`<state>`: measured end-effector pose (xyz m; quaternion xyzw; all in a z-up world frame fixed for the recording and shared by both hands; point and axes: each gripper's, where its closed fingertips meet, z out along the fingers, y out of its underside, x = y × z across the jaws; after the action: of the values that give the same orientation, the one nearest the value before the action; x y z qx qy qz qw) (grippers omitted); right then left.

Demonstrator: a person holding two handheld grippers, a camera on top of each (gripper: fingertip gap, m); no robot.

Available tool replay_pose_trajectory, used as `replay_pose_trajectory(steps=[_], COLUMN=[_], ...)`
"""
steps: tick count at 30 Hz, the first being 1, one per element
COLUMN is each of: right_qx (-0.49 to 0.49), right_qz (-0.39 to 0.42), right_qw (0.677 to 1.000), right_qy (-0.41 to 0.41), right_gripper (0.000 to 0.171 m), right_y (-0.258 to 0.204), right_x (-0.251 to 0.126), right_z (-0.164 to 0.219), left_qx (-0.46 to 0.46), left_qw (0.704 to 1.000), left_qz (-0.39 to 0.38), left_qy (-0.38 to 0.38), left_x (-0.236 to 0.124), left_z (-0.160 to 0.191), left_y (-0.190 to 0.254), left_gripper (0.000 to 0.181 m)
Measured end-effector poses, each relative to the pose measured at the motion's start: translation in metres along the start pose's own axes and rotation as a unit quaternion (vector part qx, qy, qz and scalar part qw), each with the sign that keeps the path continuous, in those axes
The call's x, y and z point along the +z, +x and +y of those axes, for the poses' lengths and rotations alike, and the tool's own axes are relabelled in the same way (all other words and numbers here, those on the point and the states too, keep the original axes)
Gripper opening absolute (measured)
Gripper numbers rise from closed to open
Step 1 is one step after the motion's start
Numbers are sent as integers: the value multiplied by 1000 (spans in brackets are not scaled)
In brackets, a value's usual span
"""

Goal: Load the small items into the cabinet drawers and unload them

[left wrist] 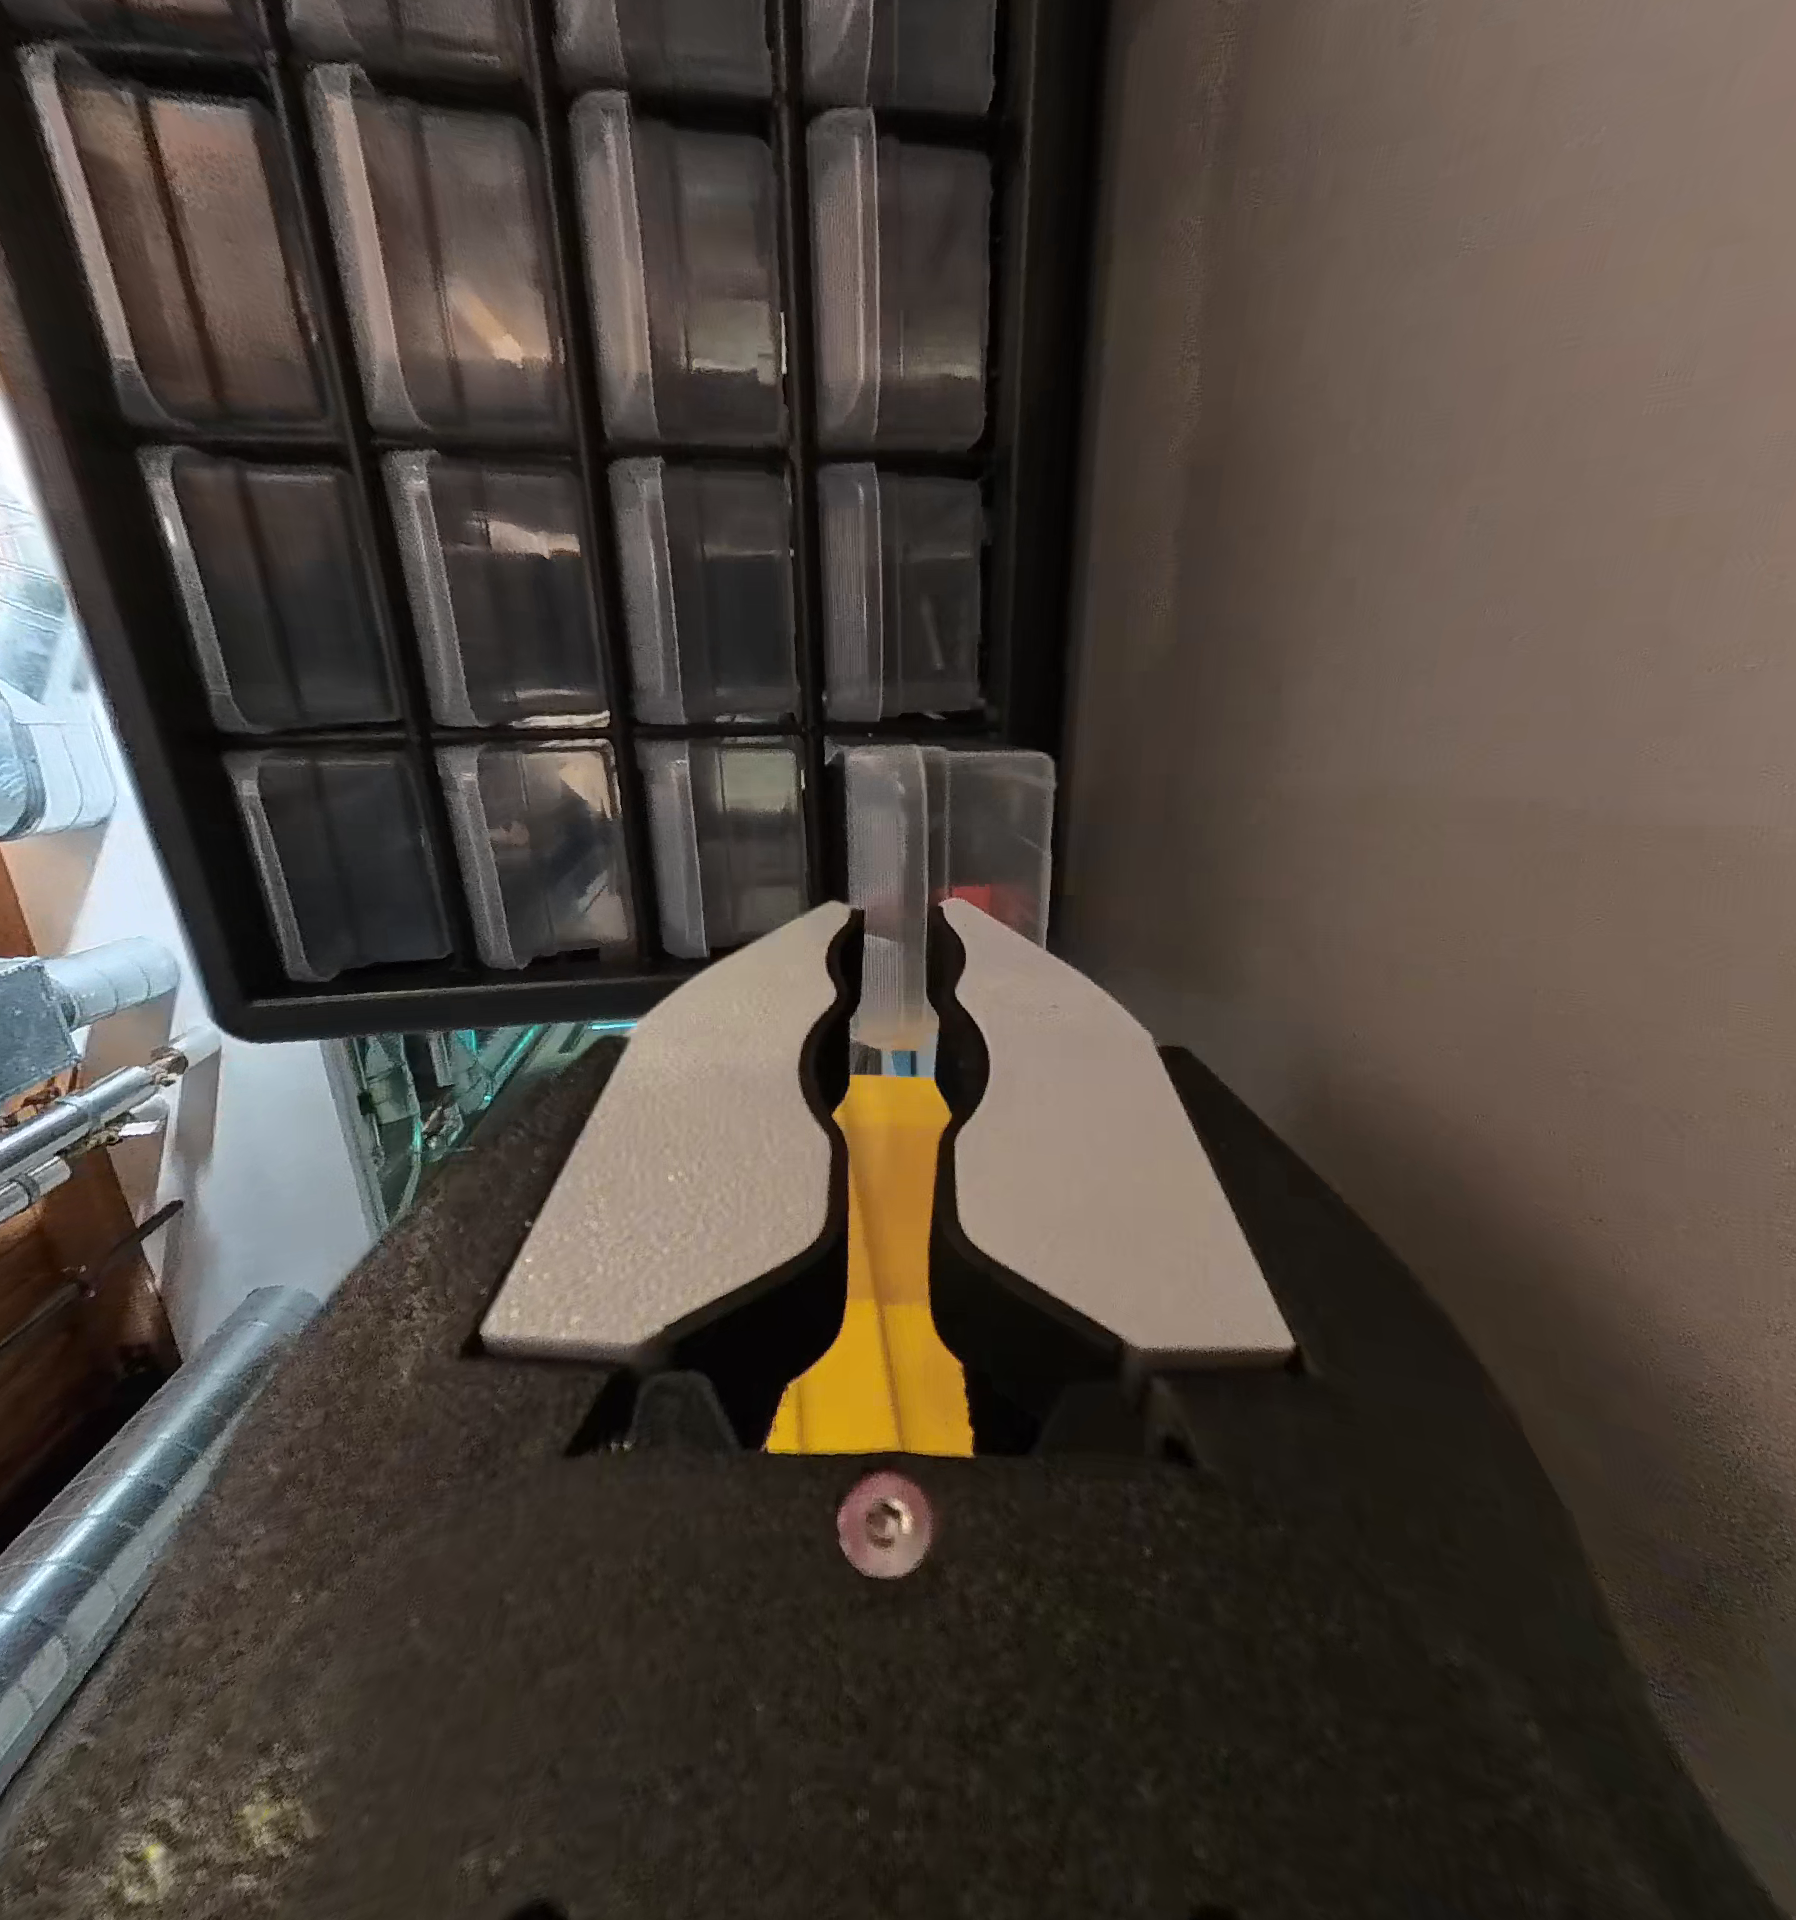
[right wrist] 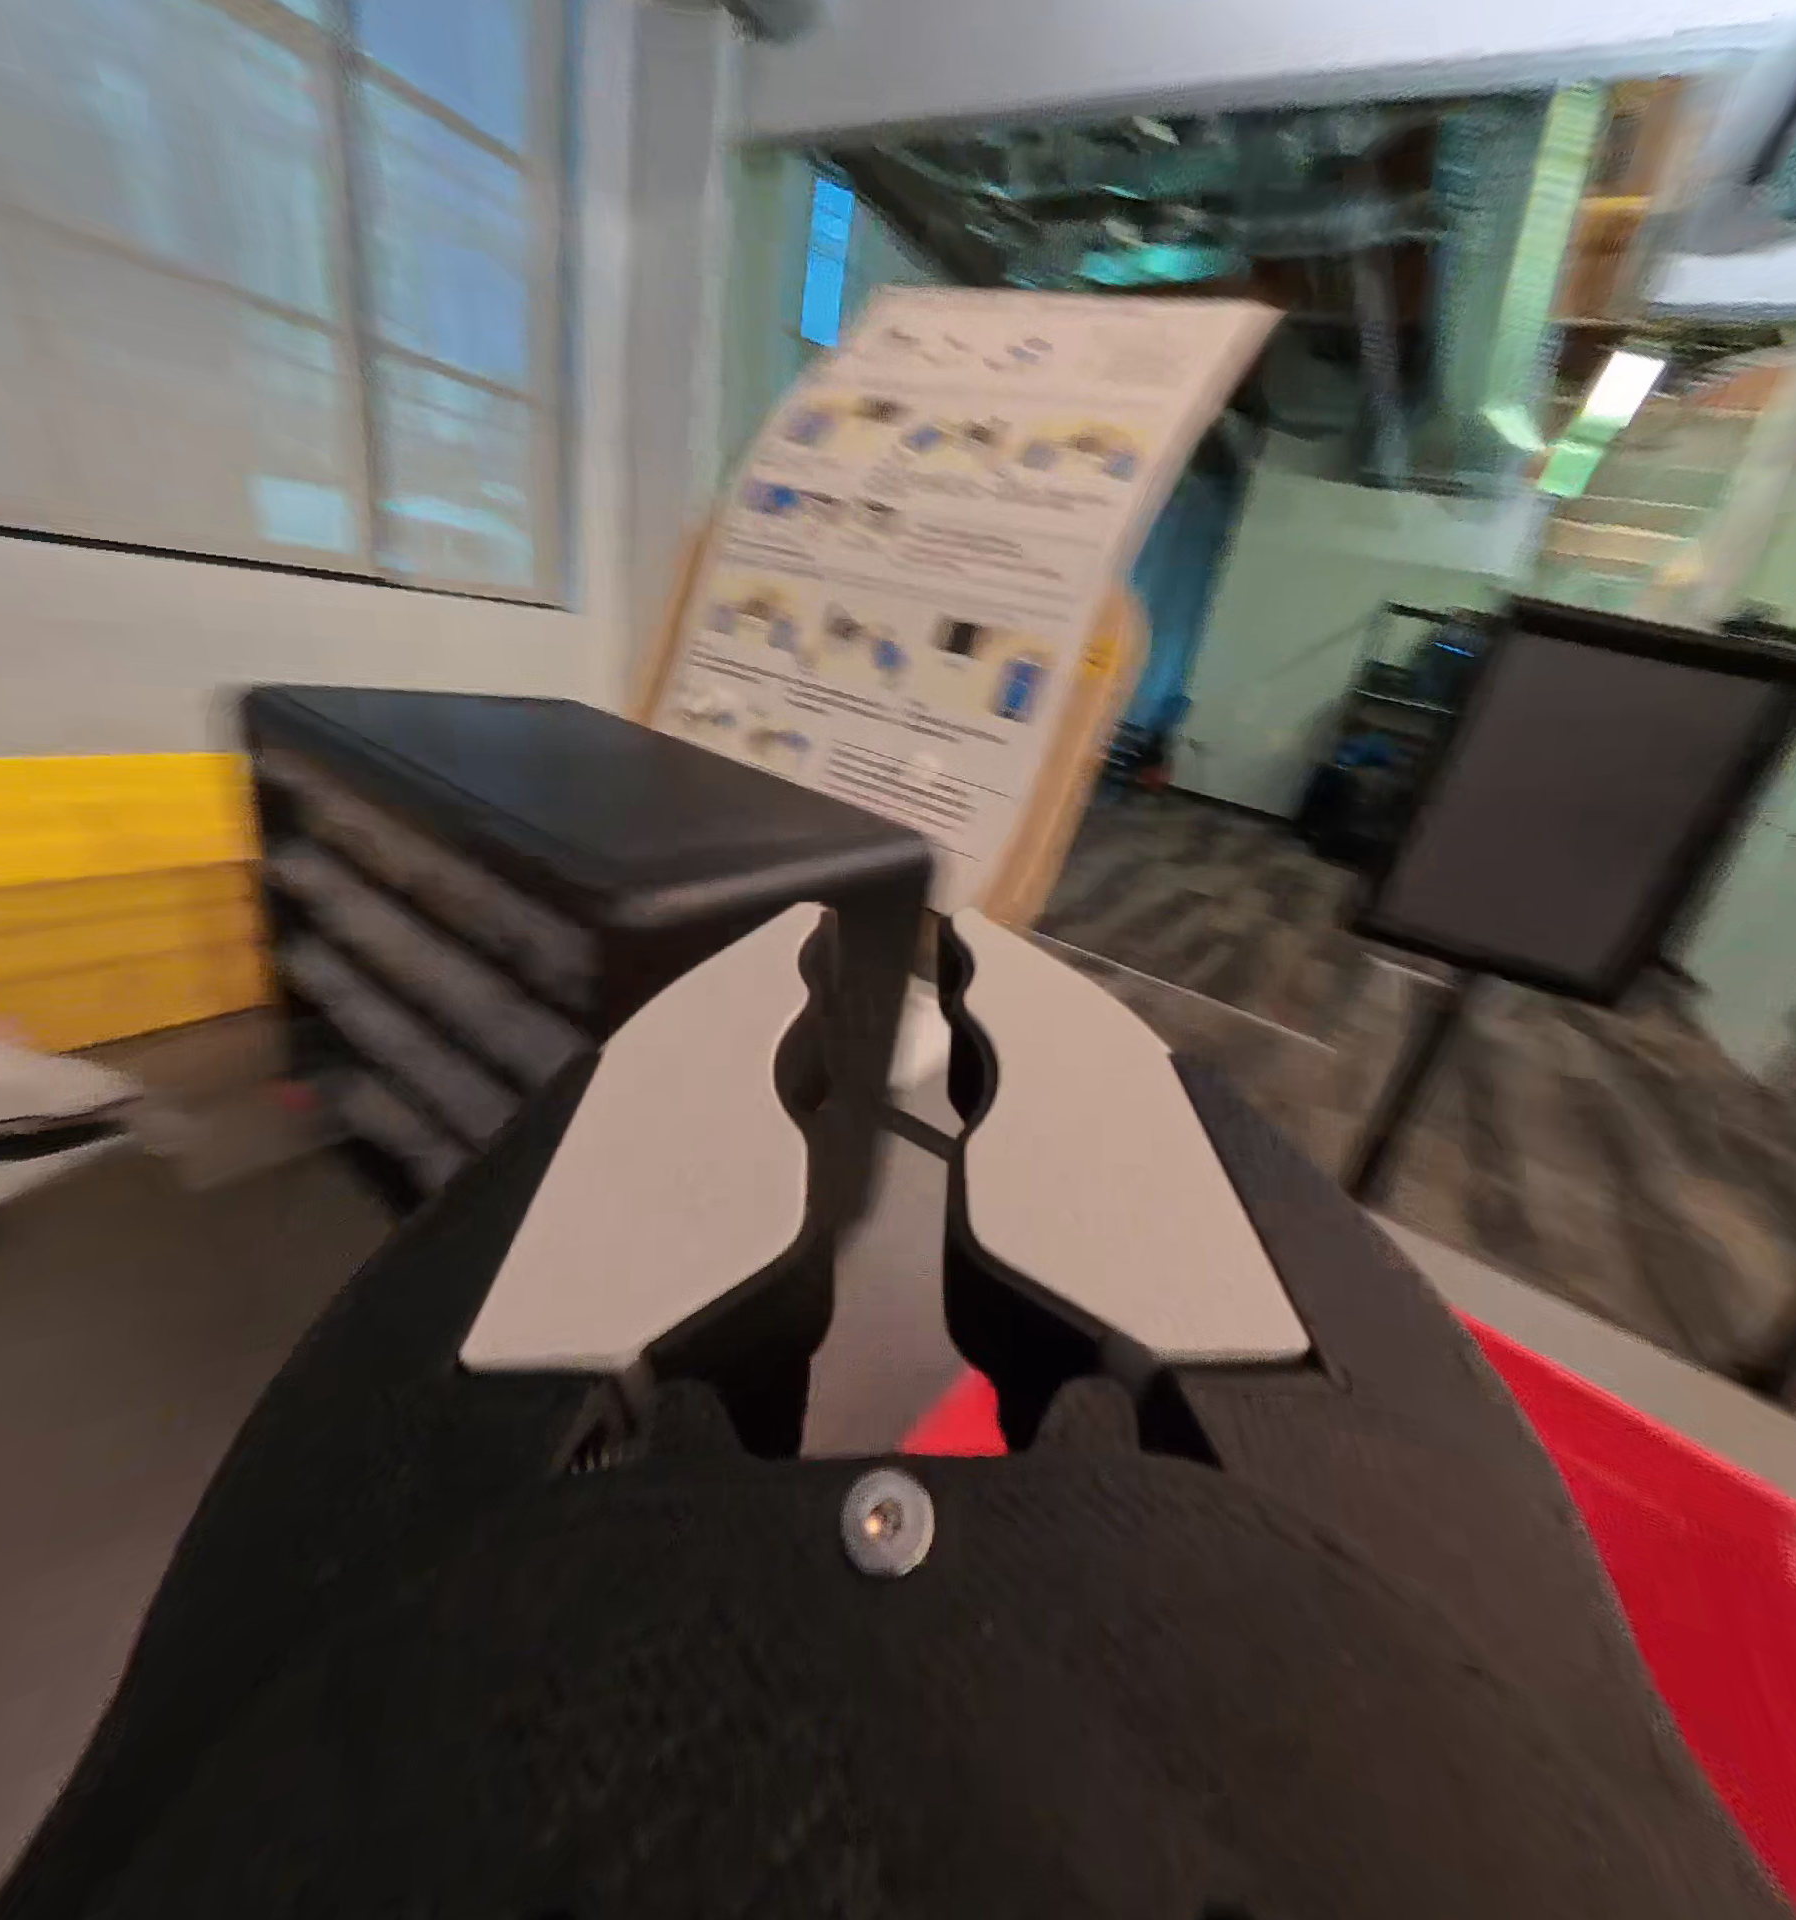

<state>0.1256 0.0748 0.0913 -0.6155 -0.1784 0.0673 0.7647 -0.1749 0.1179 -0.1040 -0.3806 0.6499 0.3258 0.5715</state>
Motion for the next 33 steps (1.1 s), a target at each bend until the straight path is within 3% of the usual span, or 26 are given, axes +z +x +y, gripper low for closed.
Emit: replay_pose_trajectory(steps=[3,6,9,14,22,27,33], right_qx=[-14,-34,-113,-196,-288,-290,-305], right_qz=[-155,-299,-354,-439,-430,-425,-426], right_qw=[988,943,902,798,697,696,652], right_qy=[-22,-144,-221,-365,-497,-501,-548], right_gripper=[14,16,18,9,14,25,25], right_y=[-88,-173,-230,-305,-304,-311,-308], right_x=[13,36,71,102,125,136,134], right_z=[-6,23,55,113,182,185,190], left_qx=[-4,-13,-9,-11,-29,-42,-41], left_qw=[1000,1000,1000,1000,999,998,998], left_qz=[2,5,4,6,23,37,32], left_qy=[1,5,10,14,19,17,21], left_x=[-3,-8,-14,-23,-33,-32,-33], left_z=[-1,-2,-5,-8,-9,-6,-8], left_y=[0,1,3,4,6,8,6], left_gripper=[11,11,11,11,11,12,11])
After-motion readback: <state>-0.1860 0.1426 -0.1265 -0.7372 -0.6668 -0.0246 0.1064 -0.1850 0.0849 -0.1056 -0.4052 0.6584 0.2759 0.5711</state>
